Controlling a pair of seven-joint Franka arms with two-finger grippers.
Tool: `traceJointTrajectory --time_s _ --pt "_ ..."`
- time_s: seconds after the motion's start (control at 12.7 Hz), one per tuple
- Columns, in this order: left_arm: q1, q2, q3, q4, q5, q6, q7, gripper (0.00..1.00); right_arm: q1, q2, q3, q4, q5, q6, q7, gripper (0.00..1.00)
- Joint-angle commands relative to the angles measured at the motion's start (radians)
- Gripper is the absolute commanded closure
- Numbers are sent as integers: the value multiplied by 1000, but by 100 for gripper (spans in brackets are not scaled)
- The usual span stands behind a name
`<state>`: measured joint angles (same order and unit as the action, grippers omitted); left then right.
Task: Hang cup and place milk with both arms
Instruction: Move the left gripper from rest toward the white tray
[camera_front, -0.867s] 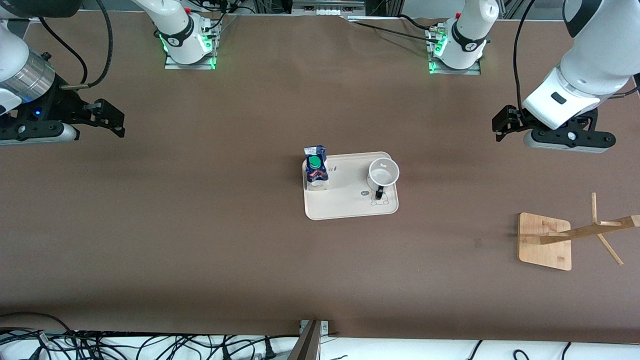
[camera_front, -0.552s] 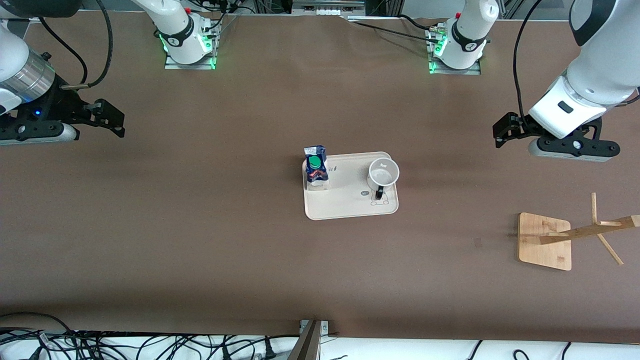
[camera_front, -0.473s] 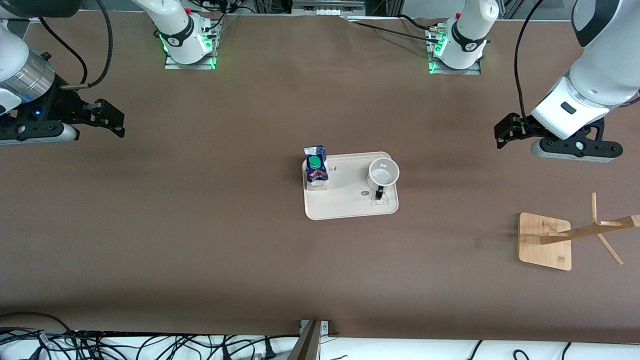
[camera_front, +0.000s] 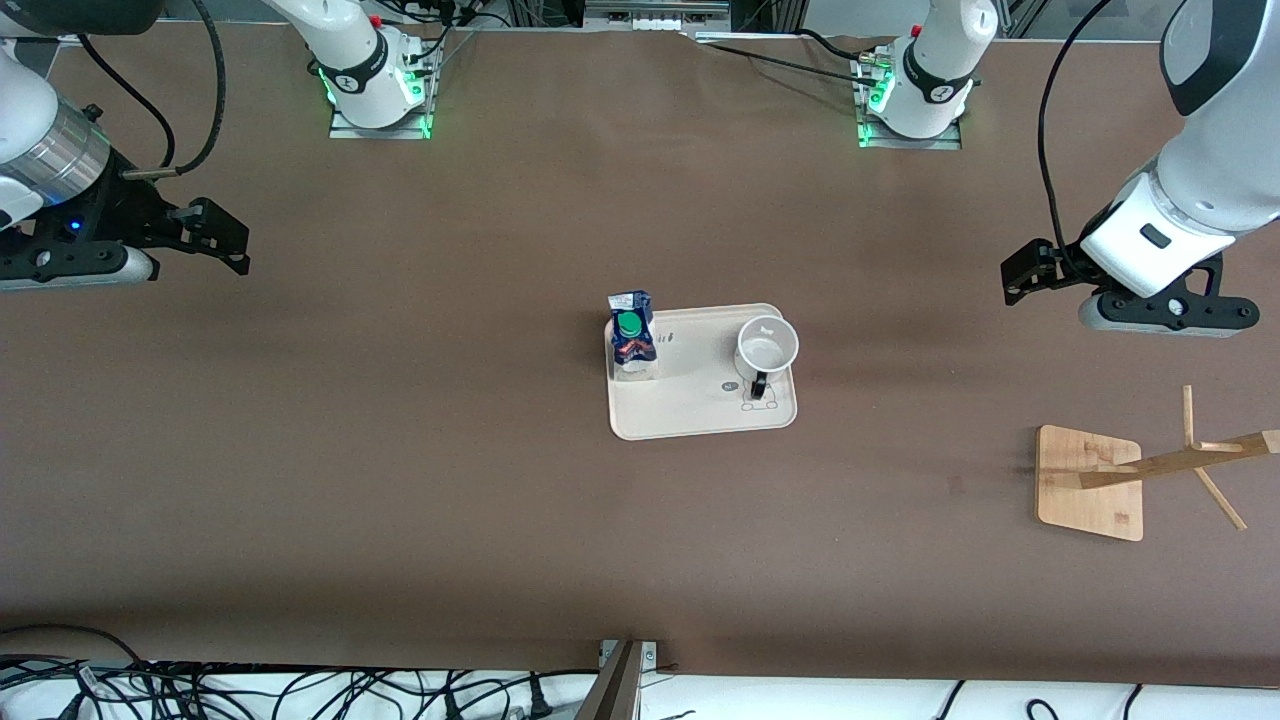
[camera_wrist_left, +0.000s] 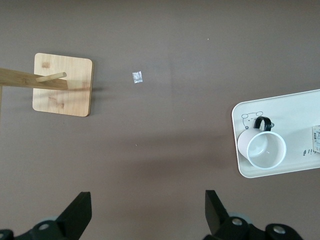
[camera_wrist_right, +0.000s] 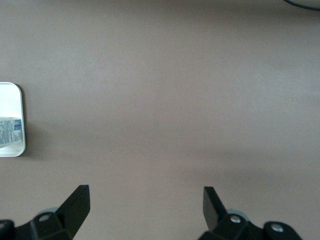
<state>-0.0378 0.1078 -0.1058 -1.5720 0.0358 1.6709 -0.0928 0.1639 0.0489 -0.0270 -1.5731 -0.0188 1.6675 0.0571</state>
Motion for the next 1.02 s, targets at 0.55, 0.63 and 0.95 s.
traceJointTrajectory --time_s 0.55,0.63,0.95 --pt "-20 46 -15 41 -13 -22 -15 0 22 -1 -2 16 0 -6 3 0" --pt "-28 47 -15 47 -13 -22 -16 0 22 -1 -4 15 2 -6 3 0" --pt "-69 47 -15 49 -13 -16 -21 0 13 0 -11 15 68 -6 0 0"
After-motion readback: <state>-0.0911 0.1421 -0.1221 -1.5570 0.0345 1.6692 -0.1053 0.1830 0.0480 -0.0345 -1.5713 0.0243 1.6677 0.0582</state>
